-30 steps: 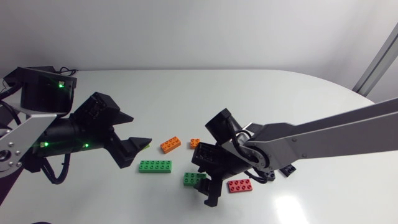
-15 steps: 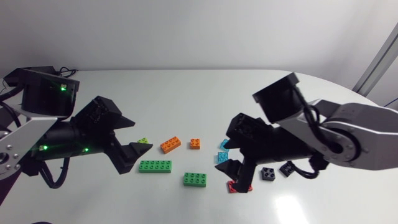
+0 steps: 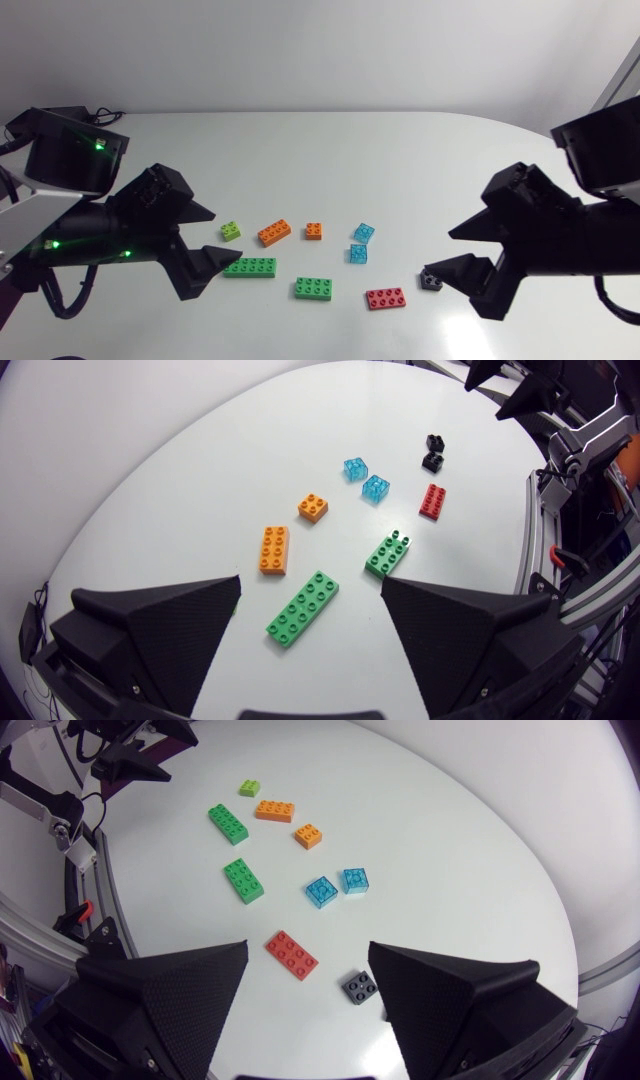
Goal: Separate the duplo bricks
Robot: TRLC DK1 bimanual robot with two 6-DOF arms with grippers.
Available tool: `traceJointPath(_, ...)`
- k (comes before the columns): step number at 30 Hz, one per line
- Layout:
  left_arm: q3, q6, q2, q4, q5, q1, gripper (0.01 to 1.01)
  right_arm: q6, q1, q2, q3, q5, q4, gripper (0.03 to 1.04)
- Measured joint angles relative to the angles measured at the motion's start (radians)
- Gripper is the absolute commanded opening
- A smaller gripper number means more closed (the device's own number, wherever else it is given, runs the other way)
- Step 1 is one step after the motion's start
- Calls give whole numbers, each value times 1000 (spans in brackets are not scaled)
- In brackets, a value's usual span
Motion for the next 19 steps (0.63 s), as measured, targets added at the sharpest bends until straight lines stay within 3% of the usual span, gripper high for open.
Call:
traceJointPath(4,18,-15,-21,-50,0,0,980,18,-26,-68,24,0,-76,985)
traceJointPath(10,39,-31,-48,-89,0,-1,980,30,-75,-124,67,-1,-153,992)
traceJointPath(19,40,-42,-68,-100,-12,-25,980,48,-98,-163,86,-1,-188,992)
